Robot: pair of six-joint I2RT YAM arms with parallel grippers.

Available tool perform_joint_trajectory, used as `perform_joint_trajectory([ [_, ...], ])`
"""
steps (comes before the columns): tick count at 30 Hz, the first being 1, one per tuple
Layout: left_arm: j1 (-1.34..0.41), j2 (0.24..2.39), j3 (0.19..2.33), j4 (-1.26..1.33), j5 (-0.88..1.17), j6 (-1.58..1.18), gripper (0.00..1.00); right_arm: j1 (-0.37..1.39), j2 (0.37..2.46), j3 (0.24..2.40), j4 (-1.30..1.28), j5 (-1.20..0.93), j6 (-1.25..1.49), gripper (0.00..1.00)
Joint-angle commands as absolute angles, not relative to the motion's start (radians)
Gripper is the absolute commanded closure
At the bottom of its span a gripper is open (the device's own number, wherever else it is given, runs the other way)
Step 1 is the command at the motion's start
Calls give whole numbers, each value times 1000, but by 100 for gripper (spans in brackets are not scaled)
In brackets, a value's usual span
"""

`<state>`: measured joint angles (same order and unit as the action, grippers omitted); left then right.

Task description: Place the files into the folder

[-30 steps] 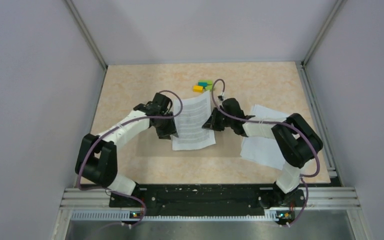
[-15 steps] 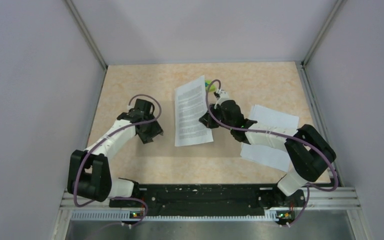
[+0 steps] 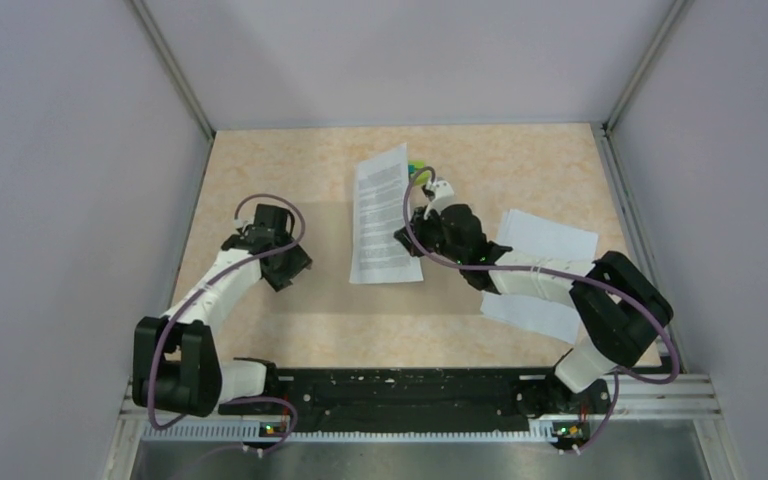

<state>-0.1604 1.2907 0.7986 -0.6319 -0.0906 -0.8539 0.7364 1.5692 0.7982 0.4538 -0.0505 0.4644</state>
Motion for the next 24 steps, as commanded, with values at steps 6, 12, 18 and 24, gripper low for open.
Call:
perform_joint_trajectory([
  [6, -93, 1215, 762, -643, -209, -897, 38, 808, 1559, 772, 590, -127, 438, 100],
  [12, -49, 1213, 727, -637, -270, -935, 37, 814, 1580, 766, 617, -131, 454, 100],
  [18, -36, 1233, 727, -622, -325, -1028, 37, 818, 1624, 756, 620, -107, 495, 100],
  [24, -7, 1255, 749, -593, -396, -1077, 40, 821, 1619, 691, 631, -16, 512, 100],
])
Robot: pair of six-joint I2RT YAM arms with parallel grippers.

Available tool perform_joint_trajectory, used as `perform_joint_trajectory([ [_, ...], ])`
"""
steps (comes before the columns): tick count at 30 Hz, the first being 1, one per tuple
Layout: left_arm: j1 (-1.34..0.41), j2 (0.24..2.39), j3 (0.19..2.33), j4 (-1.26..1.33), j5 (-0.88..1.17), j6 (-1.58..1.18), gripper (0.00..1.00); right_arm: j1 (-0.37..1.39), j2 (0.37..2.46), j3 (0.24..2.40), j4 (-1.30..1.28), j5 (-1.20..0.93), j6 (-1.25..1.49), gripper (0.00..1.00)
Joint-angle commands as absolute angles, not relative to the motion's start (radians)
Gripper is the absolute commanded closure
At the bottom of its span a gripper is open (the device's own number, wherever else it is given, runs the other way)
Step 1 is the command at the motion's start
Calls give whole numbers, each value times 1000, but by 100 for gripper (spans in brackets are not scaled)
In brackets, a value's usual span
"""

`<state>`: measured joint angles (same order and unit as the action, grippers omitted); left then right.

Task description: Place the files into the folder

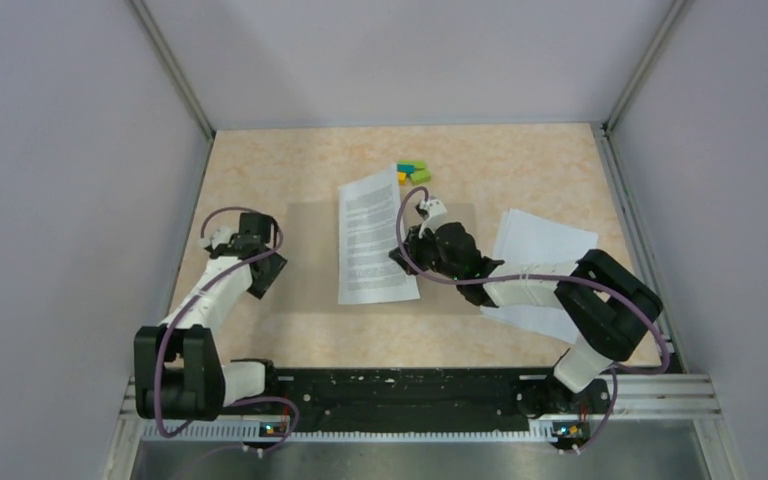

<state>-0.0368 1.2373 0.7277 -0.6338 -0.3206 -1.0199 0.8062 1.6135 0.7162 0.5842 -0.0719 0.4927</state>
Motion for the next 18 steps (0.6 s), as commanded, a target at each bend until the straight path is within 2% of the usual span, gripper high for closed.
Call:
perform_joint_trajectory([
  [1, 18, 1270, 753, -581, -399, -1086, 42, 822, 1623, 686, 640, -18, 515, 100],
  [9, 94, 1487, 845, -530, -334, -1099, 63, 822, 1644, 673, 674, -28, 522, 100],
  [18, 82, 1586, 846, -511, -192, -1103, 84, 821, 1647, 651, 689, -26, 516, 100],
])
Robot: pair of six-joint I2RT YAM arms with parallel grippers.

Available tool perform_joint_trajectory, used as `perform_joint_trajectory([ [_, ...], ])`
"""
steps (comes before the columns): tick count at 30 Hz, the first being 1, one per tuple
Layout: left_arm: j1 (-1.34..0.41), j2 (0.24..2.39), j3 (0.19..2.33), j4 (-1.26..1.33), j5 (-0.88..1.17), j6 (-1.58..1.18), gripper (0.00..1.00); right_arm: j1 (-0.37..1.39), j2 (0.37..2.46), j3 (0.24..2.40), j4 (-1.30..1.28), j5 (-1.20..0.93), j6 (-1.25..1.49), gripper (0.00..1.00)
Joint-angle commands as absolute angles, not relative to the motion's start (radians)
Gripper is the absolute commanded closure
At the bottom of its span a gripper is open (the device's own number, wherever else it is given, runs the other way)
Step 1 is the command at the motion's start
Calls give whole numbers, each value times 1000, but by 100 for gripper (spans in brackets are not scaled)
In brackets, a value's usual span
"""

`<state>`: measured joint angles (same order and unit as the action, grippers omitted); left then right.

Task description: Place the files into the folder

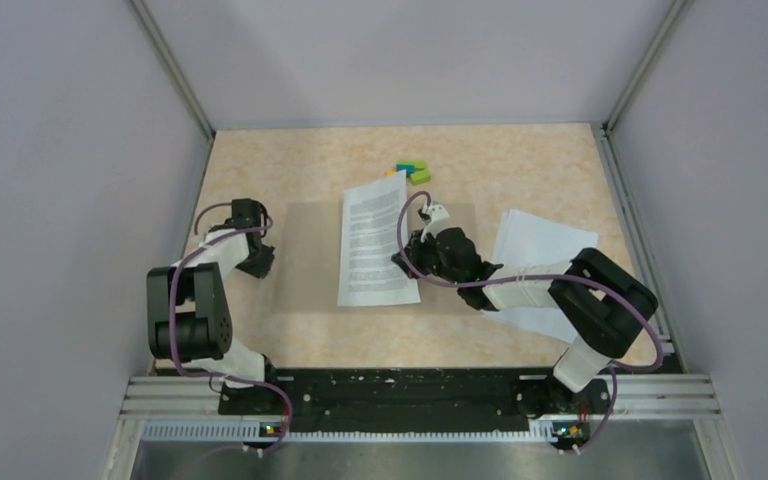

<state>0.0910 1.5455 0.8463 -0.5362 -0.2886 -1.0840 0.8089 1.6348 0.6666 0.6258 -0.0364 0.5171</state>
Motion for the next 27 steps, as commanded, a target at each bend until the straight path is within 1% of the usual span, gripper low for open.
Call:
perform_joint_trajectory([
  [1, 74, 1588, 842, -511, -184, -1103, 85, 821, 1644, 645, 690, -25, 517, 100],
  [10, -42, 1540, 784, -518, -151, -1113, 89, 822, 1611, 597, 694, -38, 515, 100],
  [18, -134, 1489, 744, -526, -146, -1132, 91, 821, 1527, 553, 646, -20, 510, 100],
  [27, -146, 1489, 745, -534, -164, -1107, 91, 759, 1511, 586, 627, -3, 529, 100],
])
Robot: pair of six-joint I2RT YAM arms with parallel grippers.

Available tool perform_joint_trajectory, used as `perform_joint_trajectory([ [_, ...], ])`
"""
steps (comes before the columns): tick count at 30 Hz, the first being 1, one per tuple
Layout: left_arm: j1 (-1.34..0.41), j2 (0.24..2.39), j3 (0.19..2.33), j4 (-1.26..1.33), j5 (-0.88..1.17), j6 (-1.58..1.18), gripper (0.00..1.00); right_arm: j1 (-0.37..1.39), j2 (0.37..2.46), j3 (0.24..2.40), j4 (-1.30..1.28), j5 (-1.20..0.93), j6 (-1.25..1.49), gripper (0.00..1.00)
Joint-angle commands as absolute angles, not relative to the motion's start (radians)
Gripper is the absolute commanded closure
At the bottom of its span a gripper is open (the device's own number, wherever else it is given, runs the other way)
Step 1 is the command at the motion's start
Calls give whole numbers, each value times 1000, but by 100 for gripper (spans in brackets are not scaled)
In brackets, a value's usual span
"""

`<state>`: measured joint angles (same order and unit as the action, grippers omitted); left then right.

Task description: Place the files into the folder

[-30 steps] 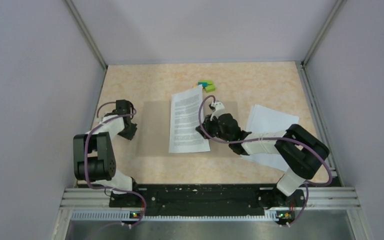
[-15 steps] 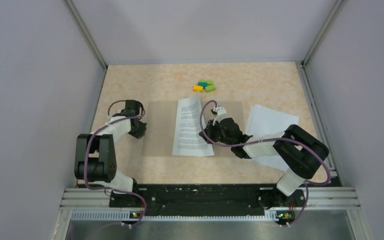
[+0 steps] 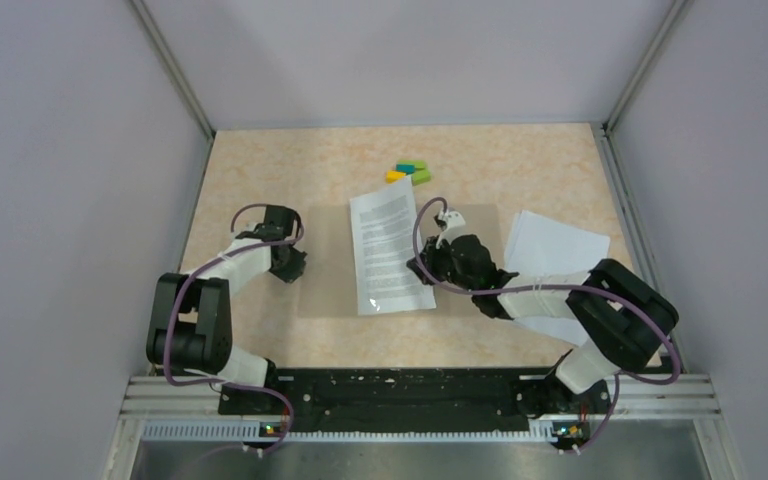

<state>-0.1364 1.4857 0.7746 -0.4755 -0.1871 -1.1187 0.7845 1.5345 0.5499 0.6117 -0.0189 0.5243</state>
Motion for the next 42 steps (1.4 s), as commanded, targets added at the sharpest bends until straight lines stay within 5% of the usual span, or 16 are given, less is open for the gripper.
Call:
perform_joint_trajectory([
  [1, -147, 1491, 746, -534, -165, -1103, 91, 759, 1520, 598, 626, -3, 528, 100],
  [42, -146, 1477, 724, -515, -131, -1068, 100, 760, 1829, 758, 805, -107, 693, 100],
])
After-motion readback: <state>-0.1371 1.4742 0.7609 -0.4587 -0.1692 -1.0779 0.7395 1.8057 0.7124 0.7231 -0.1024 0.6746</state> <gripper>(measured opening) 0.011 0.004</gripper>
